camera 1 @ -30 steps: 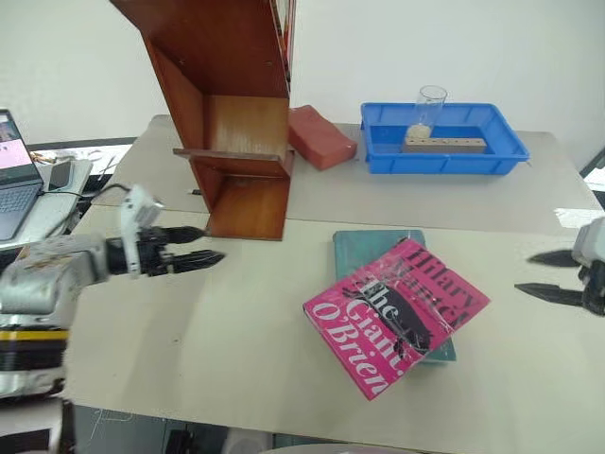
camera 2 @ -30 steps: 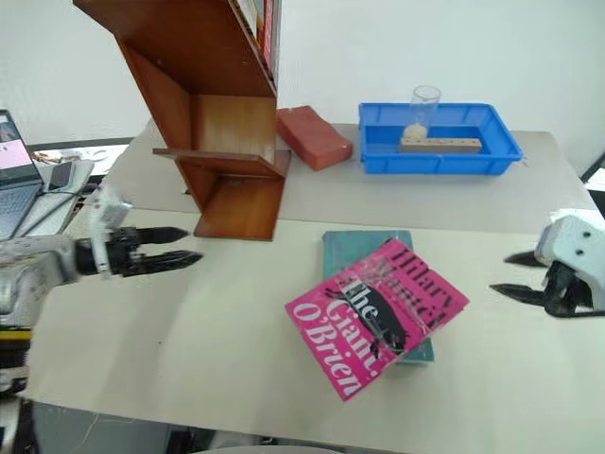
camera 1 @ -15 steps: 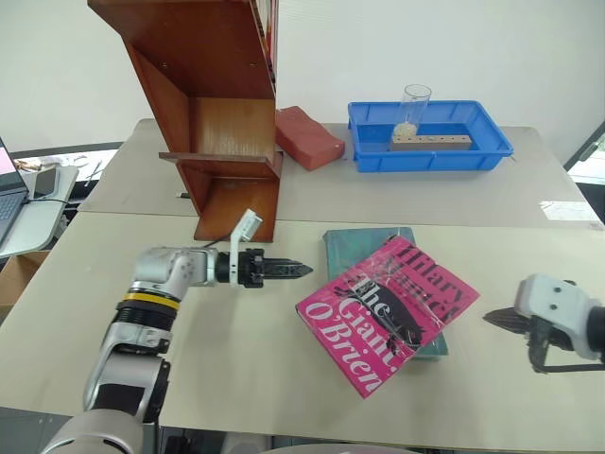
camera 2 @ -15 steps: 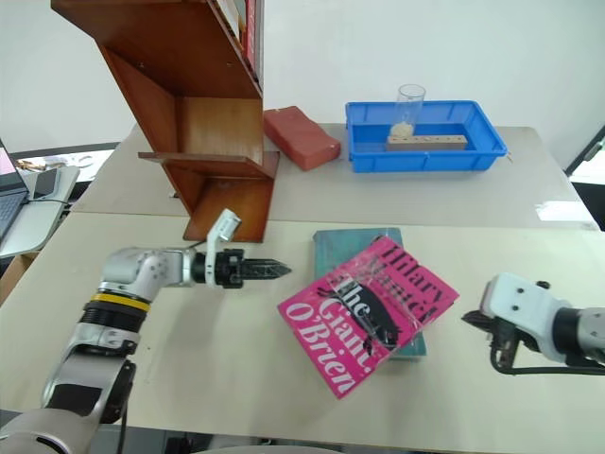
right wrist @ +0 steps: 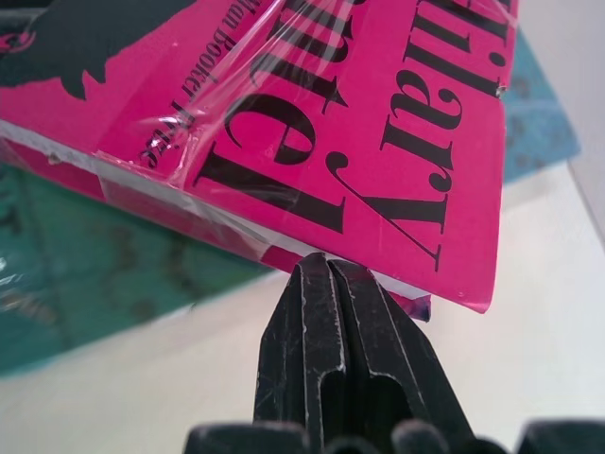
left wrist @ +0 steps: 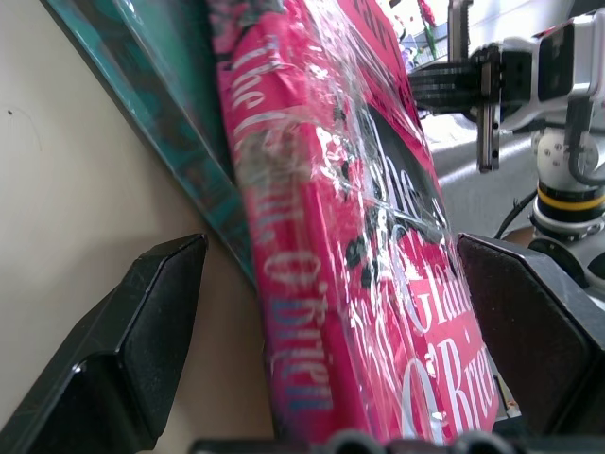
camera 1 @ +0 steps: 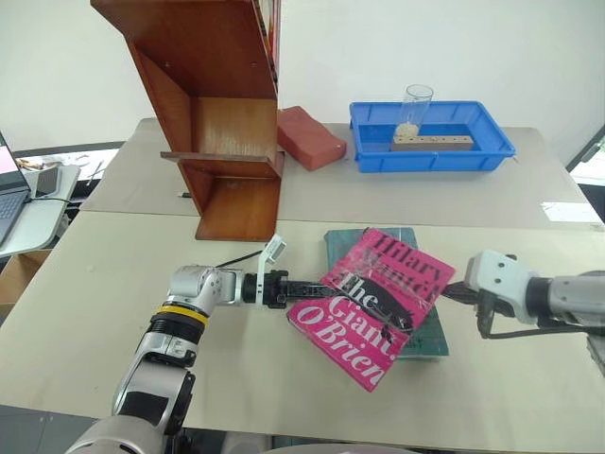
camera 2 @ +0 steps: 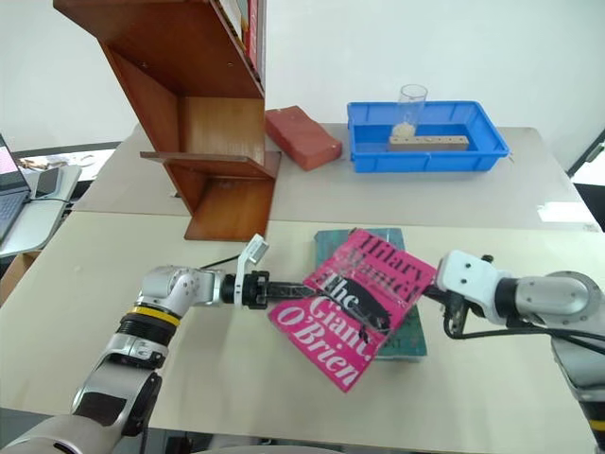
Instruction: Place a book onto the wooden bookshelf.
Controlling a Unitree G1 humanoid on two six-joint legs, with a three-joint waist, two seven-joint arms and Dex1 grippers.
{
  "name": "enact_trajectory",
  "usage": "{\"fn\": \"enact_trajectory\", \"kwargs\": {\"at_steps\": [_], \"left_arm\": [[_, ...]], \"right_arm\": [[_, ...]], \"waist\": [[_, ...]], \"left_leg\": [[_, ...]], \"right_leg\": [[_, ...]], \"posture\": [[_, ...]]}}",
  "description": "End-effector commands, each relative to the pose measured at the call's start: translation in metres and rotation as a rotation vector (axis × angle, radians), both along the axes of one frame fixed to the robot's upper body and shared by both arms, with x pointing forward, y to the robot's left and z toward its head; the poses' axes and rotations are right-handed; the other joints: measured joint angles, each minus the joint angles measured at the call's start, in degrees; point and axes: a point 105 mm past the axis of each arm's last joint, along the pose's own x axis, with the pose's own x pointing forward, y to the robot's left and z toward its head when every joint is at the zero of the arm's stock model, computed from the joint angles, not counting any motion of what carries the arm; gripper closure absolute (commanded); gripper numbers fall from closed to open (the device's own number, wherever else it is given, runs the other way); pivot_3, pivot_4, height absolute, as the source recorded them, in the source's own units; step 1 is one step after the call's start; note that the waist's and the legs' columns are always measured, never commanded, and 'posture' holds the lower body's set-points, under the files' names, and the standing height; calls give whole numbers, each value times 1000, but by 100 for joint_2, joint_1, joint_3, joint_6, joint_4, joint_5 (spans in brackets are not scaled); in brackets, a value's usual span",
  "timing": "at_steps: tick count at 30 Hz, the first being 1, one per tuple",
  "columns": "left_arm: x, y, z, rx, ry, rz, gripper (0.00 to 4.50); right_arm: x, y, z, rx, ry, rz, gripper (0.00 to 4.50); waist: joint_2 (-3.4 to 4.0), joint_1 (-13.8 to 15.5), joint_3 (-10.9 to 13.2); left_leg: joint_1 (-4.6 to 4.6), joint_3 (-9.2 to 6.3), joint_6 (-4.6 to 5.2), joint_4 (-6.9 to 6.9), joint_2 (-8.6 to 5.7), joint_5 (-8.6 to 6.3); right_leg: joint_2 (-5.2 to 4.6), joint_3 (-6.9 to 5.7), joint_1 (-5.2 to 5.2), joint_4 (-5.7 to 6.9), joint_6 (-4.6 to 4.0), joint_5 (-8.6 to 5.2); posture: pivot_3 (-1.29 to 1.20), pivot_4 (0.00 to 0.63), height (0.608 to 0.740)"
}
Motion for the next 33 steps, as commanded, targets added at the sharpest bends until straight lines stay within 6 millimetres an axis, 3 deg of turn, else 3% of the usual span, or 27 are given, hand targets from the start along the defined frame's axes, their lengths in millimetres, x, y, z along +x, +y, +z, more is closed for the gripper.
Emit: {"fn": "enact_trajectory", "kwargs": {"at_steps": [1, 8, 11, 12, 14, 16, 17, 19, 23, 26, 28, 30, 33], "left_arm": [[1, 3, 5, -31, 9, 44, 0], [-13, 1, 15, -111, 35, 48, 0], [-12, 3, 21, -130, 23, 84, 822], [-12, 4, 22, -134, 19, 93, 1370], [-12, 8, 26, -144, 8, 108, 2028], [-13, 12, 34, -156, -19, 123, 3193], [-14, 14, 38, -163, -33, 131, 3561], [-13, 26, 49, -135, -184, 170, 4025], [0, 54, 96, -92, -490, 264, 4034], [5, 60, 137, -61, -736, 259, 4041], [4, 53, 163, -68, -867, 223, 4042], [0, 45, 175, -51, -974, 172, 4043], [-9, 20, 202, 8, -1294, 69, 4045]], "right_arm": [[10, 12, 4, 8, -38, 48, 4493], [18, 30, 5, 41, -47, 107, 4493], [19, 36, 9, 59, -59, 127, 4500], [20, 38, 10, 64, -63, 132, 4500], [20, 40, 15, 72, -76, 142, 4500], [21, 43, 21, 84, -89, 150, 4500], [21, 44, 23, 88, -95, 153, 4500], [21, 43, 33, 91, -121, 146, 4500], [11, 28, 55, 87, -131, 114, 4500], [0, 16, 72, 97, -121, 78, 4500], [-9, 9, 83, 98, -101, 62, 4500], [-16, 7, 90, 114, -82, 48, 4500], [-25, 16, 114, 185, -99, 53, 4500]], "waist": [[0, 0, 0], [3, 11, -2], [3, 29, -1], [3, 30, -1], [3, 33, -1], [3, 34, -2], [3, 34, -1], [3, 28, -1], [4, 36, 3], [-1, 112, 6], [-1, 148, 6], [0, 158, 6], [1, 137, 6]], "left_leg": [[1, 0, 0, 0, 0, 0], [-2, -1, -3, 0, 0, 2], [0, -3, -10, 0, 1, 6], [0, -3, -11, 0, 1, 7], [0, -3, -11, 0, 1, 7], [-2, -3, -12, -1, 1, 7], [-1, -3, -12, -1, 1, 7], [-2, -3, -14, -2, 1, 8], [-2, -5, -28, -12, 3, 16], [2, -5, -29, -9, 2, 16], [4, -5, -29, -7, -1, 15], [-3, -5, -29, -8, -7, 15], [-7, -5, -28, -10, -7, 15]], "right_leg": [[0, 0, 0, -1, 0, 0], [-1, -2, 1, 0, 0, 0], [-1, -4, 4, 1, 1, 1], [-1, -5, 3, 1, 1, 1], [-1, -5, 4, 1, 1, 1], [-1, -5, 2, 1, 1, 1], [-1, -5, 3, 1, 1, 1], [-1, -4, 1, 1, 0, 1], [0, -7, -2, 1, -1, 2], [-3, -11, -6, -5, -2, 2], [-7, -10, -11, -14, -1, 2], [-9, -7, -6, -26, -1, 2], [-8, -3, 3, -30, 0, 3]], "posture": [[0, 150, 673], [0, 150, 673], [0, 150, 673], [0, 150, 673], [0, 150, 673], [0, 150, 673], [0, 150, 673], [0, 150, 673], [0, 150, 673], [0, 150, 673], [0, 150, 673], [0, 150, 673], [0, 150, 673]]}}
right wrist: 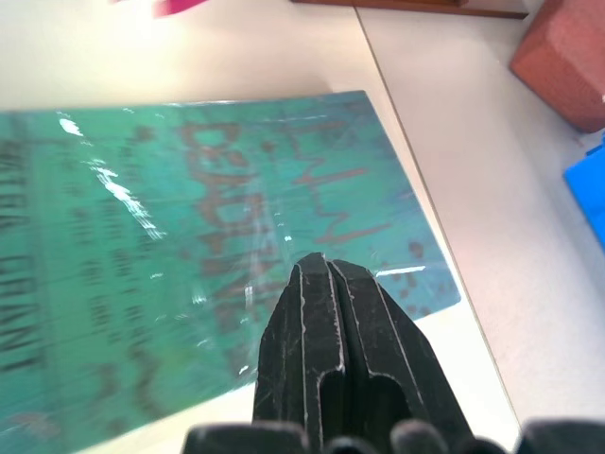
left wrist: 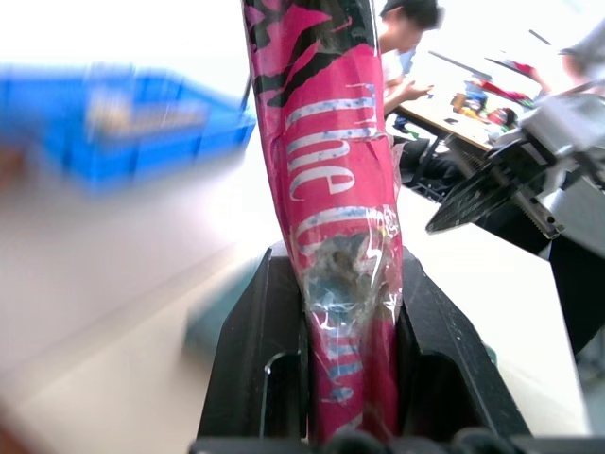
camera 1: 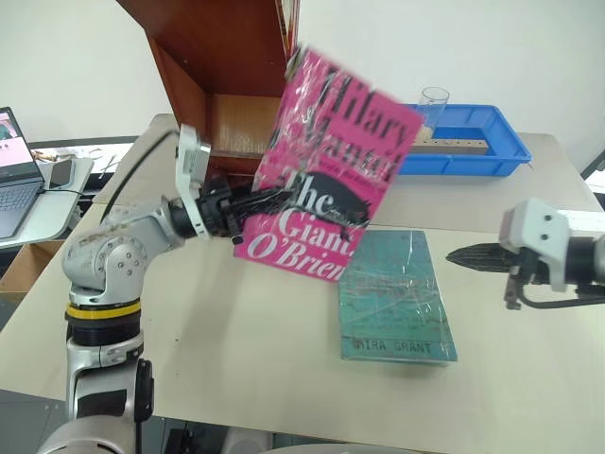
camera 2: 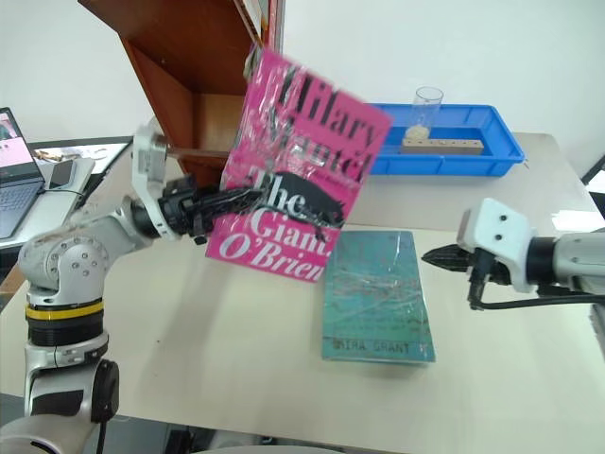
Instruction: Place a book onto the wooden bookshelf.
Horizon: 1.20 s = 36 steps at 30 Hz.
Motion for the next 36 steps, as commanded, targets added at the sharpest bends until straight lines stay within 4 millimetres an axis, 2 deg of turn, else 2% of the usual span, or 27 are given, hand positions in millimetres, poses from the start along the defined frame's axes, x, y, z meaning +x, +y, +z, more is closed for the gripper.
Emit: {"fn": "enact_trajectory", "kwargs": {"at_steps": [1, 3, 4, 7, 11, 14, 16, 20, 29, 36], "left_arm": [[-14, -26, 32, 95, -346, -63, 4047], [-2, -29, 46, 143, -544, 30, 4053], [7, -28, 54, 207, -707, 105, 4055], [17, -26, 71, 350, -1048, 185, 4060], [23, -23, 83, 495, -1315, 211, 4069], [35, -10, 83, 632, -1402, 236, 4071], [44, 5, 83, 713, -1412, 269, 4071], [59, 31, 70, 870, -1352, 284, 4071], [75, 72, 42, 1087, -1168, 319, 4071], [79, 89, 40, 1130, -1092, 380, 4071]], "right_arm": [[-11, 13, 33, 60, -57, 25, 4500], [-15, 20, 40, 101, -58, 35, 4500], [-16, 24, 45, 126, -65, 41, 4500], [-18, 30, 55, 178, -73, 32, 4500], [-17, 30, 68, 216, -95, 7, 4500], [-14, 33, 80, 240, -139, 9, 4500], [-10, 35, 91, 265, -193, 14, 4500], [1, 42, 110, 328, -269, 19, 4500], [10, 49, 110, 336, -268, 46, 4500], [13, 50, 110, 342, -275, 55, 4500]], "waist": [[1, -4, 0], [2, -36, 0], [1, -44, 0], [1, -63, 1], [1, -38, 1], [2, -14, 1], [7, -23, 1], [11, -69, 1], [51, -19, -23], [53, -31, -24]], "left_leg": [[-2, 0, 0, -1, 0, 0], [5, -2, 1, -2, 3, 0], [7, -2, 1, -2, 3, 0], [11, -3, 2, -3, 2, 0], [-1, -2, 6, -2, 1, -2], [-11, 1, 7, -2, 1, -2], [-15, 2, 7, -2, 2, -2], [-14, 2, 8, -4, 5, -1], [-38, 5, 14, -1, 7, 3], [-38, 5, 16, -3, 11, 4]], "right_leg": [[1, 1, 14, 2, 0, 1], [6, 1, 19, 4, -1, 1], [7, 2, 21, 4, -1, 1], [7, 7, 22, 3, -2, 1], [5, 8, 17, -6, -2, 2], [4, 9, 2, -3, -1, 3], [5, 11, -12, 8, 0, 3], [8, 13, -36, 26, 0, 2], [8, 8, -46, 30, 0, 2], [10, 5, -47, 34, 0, 2]], "posture": [[0, 150, 673], [0, 150, 673], [0, 150, 673], [0, 150, 673], [0, 150, 673], [0, 150, 673], [0, 150, 673], [0, 150, 673], [0, 150, 673], [0, 150, 673]]}}
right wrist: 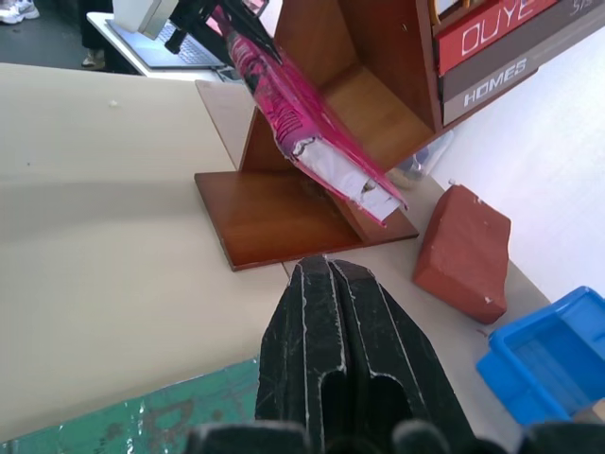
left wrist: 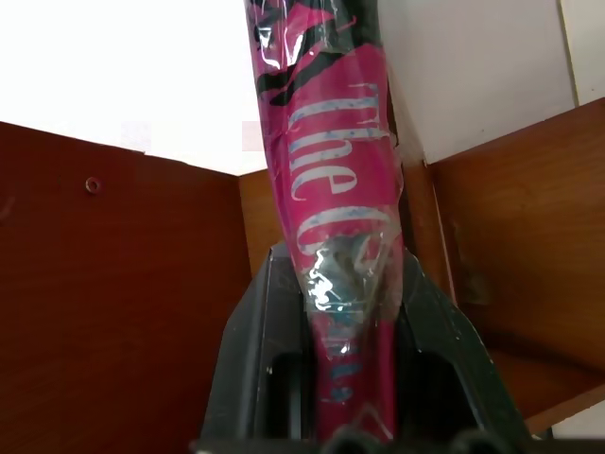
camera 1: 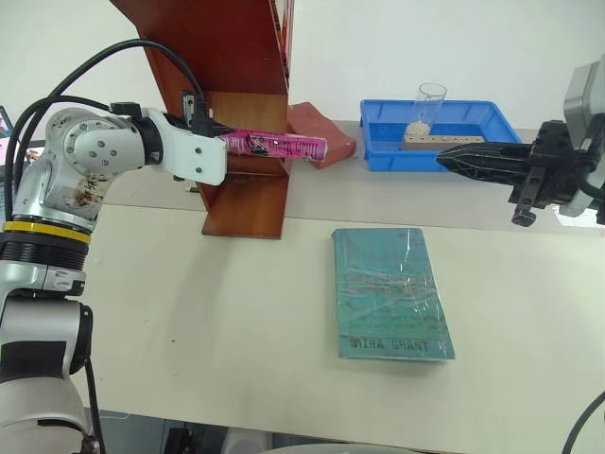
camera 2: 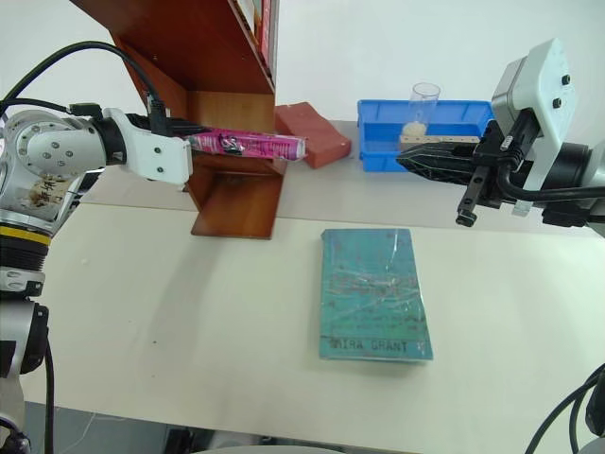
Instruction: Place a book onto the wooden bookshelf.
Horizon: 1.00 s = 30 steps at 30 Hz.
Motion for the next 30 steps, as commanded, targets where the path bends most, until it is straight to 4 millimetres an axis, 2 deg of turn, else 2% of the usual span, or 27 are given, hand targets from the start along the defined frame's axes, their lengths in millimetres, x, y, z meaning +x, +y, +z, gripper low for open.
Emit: {"fn": "enact_trajectory", "kwargs": {"at_steps": [1, 2, 3, 8, 9, 12, 14, 17, 19, 22, 24, 26, 28, 30], "left_arm": [[0, 16, 13, -26, -28, 72, 3573], [-1, 17, 13, -35, -23, 75, 3043], [-1, 18, 13, -41, -16, 79, 2781], [-10, 24, 14, -38, 8, 84, 301], [-14, 25, 17, -37, 8, 84, 82], [-28, 36, 28, -48, 27, 99, 82], [-43, 40, 38, -127, 92, 92, 82], [-64, 45, 59, -350, 199, 75, 82], [-71, 57, 60, -480, 280, 121, 82], [-87, 70, 43, -586, 432, 182, 82], [-102, 82, 6, -655, 572, 263, 82], [-115, 82, -16, -734, 681, 283, 82], [-121, 80, -31, -777, 733, 300, 82], [-123, 80, -50, -792, 762, 332, 82]], "right_arm": [[0, -1, 11, 6, -65, 0, 4500], [0, -1, 11, 5, -65, 1, 4500], [0, -1, 10, 5, -64, 2, 4500], [4, -3, 10, 3, -66, 4, 4500], [4, -3, 10, 2, -68, 4, 4500], [7, -5, 11, -2, -71, 4, 4500], [10, -8, 11, -12, -73, 4, 4500], [14, -11, 10, -35, -75, 9, 4500], [17, -13, 7, -57, -72, 14, 4500], [20, -20, 0, -113, -59, 19, 4500], [22, -31, -13, -201, -19, 21, 4500], [20, -41, -27, -272, 39, 32, 4500], [17, -48, -40, -335, 81, 41, 4500], [15, -55, -54, -401, 113, 45, 4500]], "waist": [[1, -28, -1], [3, -49, -2], [5, -68, -3], [7, -94, -3], [7, -97, -3], [6, -98, -2], [6, -108, -1], [6, -123, 0], [13, -124, 5], [20, -138, 9], [24, -139, 11], [16, -140, 15], [-34, -116, 46], [-45, -96, 48]], "left_leg": [[1, 0, 0, 0, 2, 0], [2, 1, 0, -1, 4, 0], [3, 1, 1, -2, 6, 0], [6, 1, 1, -3, 11, 0], [6, 2, 1, -3, 11, 0], [6, 2, 1, -3, 12, 0], [5, 3, 1, -3, 13, 0], [7, 4, 1, -3, 15, 0], [17, 4, 1, -3, 15, 0], [45, 12, 4, -10, 15, -3], [54, 14, 6, -10, 17, -4], [67, 27, 11, -15, 18, -8], [77, 33, 18, -12, 21, -13], [79, 32, 17, -8, 27, -12]], "right_leg": [[2, 0, -1, 1, 0, 0], [4, 1, -1, 2, 0, 0], [6, 1, -1, 2, 0, 0], [12, 1, 0, 6, -1, 0], [12, 1, 0, 6, -1, 0], [13, 0, -1, 6, -1, 0], [13, 0, -1, 6, -1, 0], [12, -2, -1, 7, -2, 0], [12, -4, -2, 5, -1, -2], [9, 1, 0, 1, 23, -22], [7, -1, 0, 10, 16, -24], [-1, -1, 2, 13, -3, -17], [-3, -5, 1, 34, -22, -16], [-3, -15, -2, 44, -27, -20]], "posture": [[0, 150, 673], [0, 150, 673], [0, 150, 673], [0, 150, 673], [0, 150, 673], [0, 150, 673], [0, 150, 673], [0, 150, 673], [0, 150, 673], [0, 150, 673], [0, 150, 673], [0, 150, 673], [0, 150, 673], [0, 150, 673]]}}
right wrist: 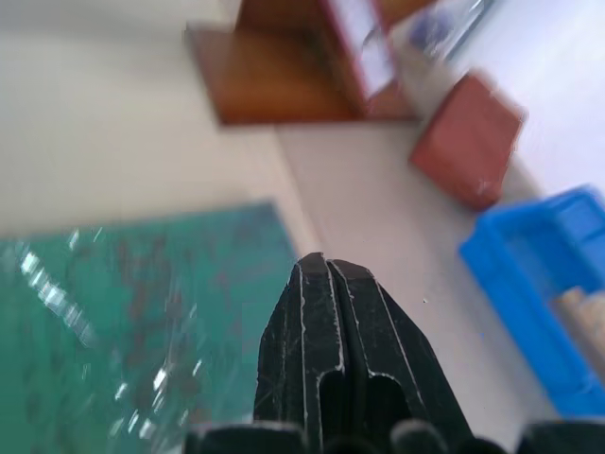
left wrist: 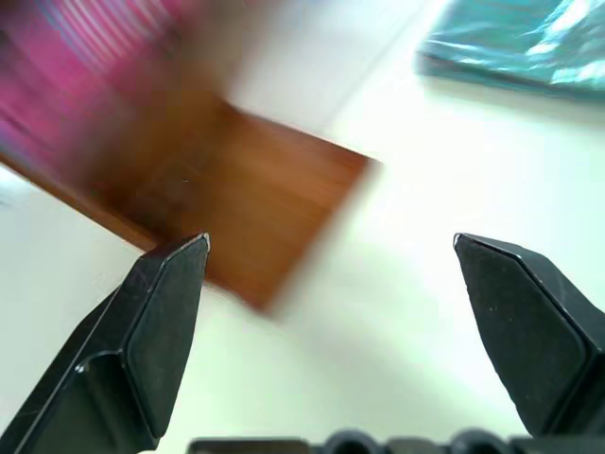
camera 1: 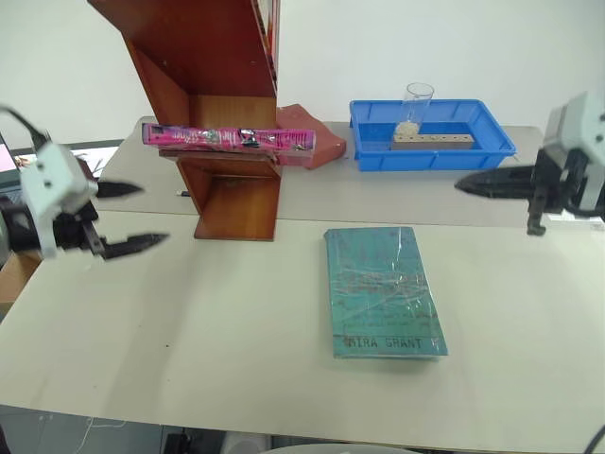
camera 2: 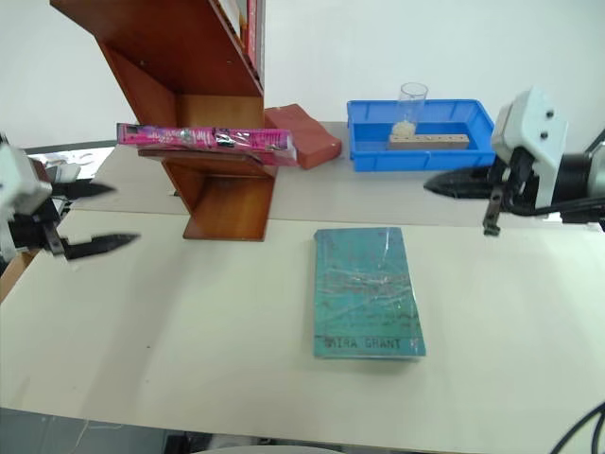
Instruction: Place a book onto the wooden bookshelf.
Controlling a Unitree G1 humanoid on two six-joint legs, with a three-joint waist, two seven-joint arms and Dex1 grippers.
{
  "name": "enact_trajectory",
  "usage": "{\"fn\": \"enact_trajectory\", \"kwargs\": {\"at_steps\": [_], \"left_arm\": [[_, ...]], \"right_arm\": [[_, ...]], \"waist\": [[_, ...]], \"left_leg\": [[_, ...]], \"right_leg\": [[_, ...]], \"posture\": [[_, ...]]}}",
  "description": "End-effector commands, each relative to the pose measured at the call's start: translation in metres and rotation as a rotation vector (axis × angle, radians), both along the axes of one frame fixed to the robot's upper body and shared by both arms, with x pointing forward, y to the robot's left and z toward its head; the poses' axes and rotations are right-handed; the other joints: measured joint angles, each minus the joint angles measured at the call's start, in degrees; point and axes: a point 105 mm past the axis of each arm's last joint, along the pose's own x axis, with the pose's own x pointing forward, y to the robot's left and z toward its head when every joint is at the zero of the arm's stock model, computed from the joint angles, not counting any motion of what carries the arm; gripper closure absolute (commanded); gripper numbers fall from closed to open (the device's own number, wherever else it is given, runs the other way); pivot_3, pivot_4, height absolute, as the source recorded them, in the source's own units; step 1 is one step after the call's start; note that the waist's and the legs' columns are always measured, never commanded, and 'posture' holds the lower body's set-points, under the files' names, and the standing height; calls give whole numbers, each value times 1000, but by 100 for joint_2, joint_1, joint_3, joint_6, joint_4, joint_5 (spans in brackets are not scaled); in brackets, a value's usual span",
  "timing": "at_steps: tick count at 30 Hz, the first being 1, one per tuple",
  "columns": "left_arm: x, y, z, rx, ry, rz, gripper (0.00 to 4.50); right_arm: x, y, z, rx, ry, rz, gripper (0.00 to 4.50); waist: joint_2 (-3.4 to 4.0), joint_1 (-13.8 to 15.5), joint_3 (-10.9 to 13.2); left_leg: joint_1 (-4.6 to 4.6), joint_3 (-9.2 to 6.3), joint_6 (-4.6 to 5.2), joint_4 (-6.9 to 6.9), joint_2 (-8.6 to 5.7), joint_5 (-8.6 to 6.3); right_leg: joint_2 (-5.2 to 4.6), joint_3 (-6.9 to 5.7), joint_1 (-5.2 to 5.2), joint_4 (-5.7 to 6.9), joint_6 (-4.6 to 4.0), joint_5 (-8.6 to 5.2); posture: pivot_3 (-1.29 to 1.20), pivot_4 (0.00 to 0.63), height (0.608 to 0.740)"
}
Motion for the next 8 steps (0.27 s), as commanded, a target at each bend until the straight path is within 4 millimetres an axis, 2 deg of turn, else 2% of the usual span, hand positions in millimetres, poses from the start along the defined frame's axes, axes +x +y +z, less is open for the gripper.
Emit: {"fn": "enact_trajectory", "kwargs": {"at_steps": [1, 4, 8], "left_arm": [[-6, -3, 0, 6, -44, 24, 82], [-7, -13, -11, -24, -27, 3, 82], [-3, -23, -12, -67, -32, -13, 82]], "right_arm": [[-6, -8, -7, -118, -10, 33, 4500], [-8, -10, -14, -131, 2, 36, 4500], [-9, -7, -18, -126, 9, 40, 4500]], "waist": [[-2, 16, -1], [2, 15, -1], [4, 1, 0]], "left_leg": [[5, 3, 0, 2, -1, 0], [9, 15, -1, 2, -5, -1], [10, 15, -1, -1, -3, -1]], "right_leg": [[-5, 2, 4, -2, 0, 0], [-12, 10, 6, -5, -1, 0], [-10, 12, 5, -4, -2, 0]], "posture": [[0, 150, 673], [0, 150, 673], [0, 150, 673]]}}
